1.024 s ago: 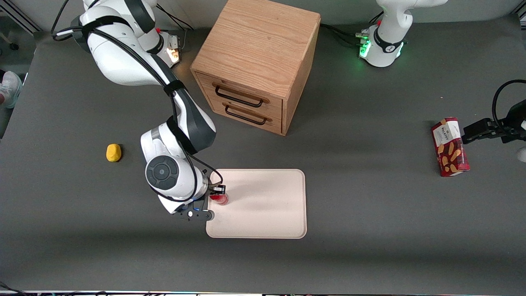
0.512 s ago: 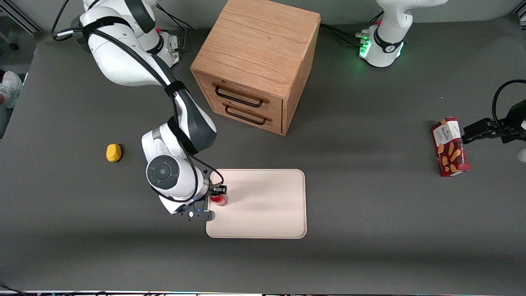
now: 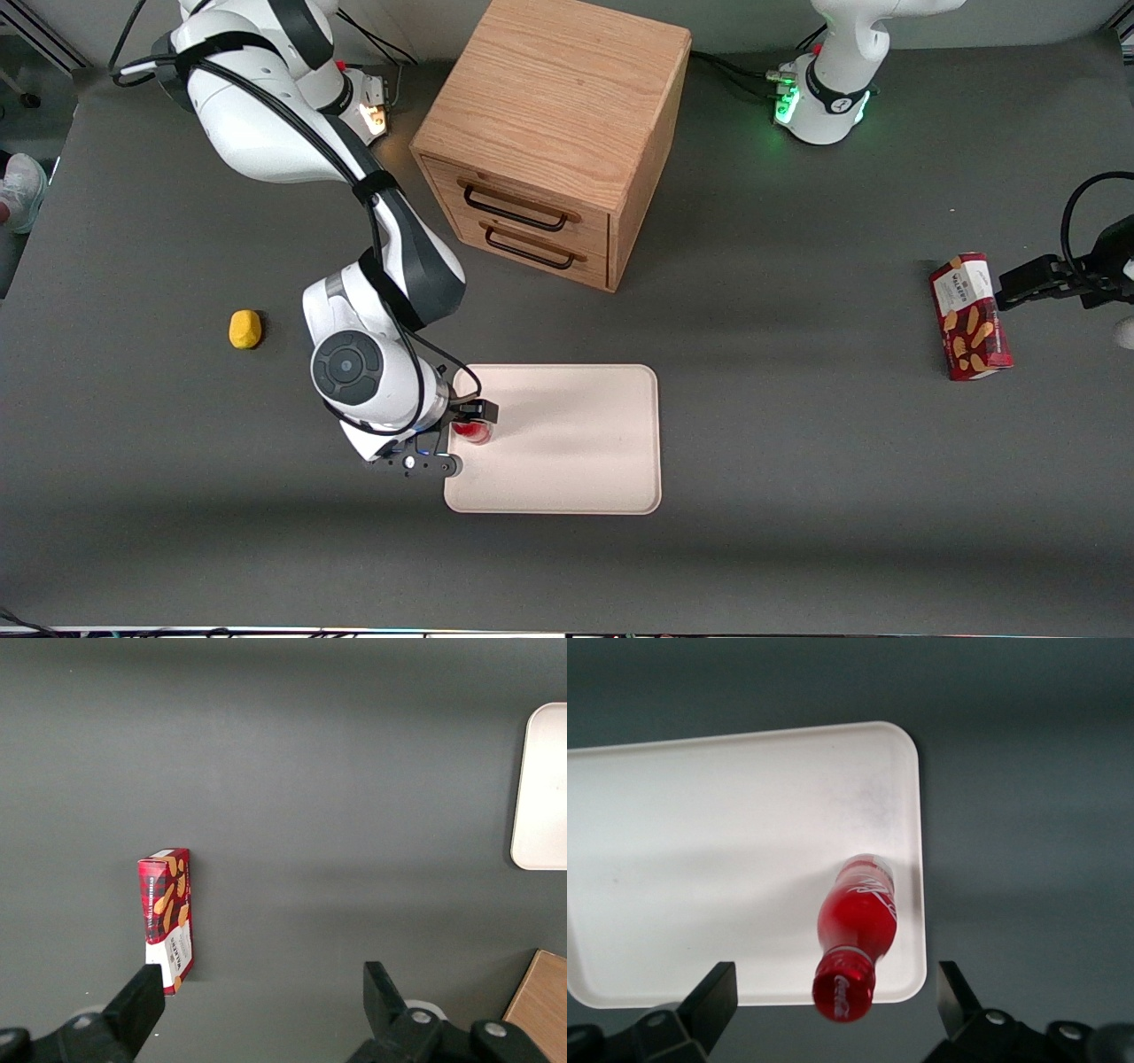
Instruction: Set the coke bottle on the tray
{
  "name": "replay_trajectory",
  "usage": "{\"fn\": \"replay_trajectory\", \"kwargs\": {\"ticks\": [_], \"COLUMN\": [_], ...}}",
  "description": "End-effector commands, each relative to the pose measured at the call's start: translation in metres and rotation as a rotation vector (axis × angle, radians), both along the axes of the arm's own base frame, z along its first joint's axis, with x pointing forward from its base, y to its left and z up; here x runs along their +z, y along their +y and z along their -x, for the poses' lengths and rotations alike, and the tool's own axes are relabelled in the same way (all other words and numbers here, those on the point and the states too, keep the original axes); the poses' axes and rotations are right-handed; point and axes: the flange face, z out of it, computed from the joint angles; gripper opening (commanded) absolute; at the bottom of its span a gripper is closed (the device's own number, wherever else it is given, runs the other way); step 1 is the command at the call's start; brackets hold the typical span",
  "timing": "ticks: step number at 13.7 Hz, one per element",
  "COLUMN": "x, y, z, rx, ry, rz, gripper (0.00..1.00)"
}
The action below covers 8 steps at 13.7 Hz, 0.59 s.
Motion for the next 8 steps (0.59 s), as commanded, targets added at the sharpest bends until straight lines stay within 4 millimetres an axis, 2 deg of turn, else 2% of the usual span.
{"fn": "replay_trajectory", "kwargs": {"ticks": [1, 8], "x": [0.05, 0.174], "y": [-0.006, -0.037], "z": [0.014, 0.08], "rx": [-0.001, 0.004], "ry": [-0.018, -0.033], "rz": [0.019, 0.041], "gripper": [1.0, 1.0]}}
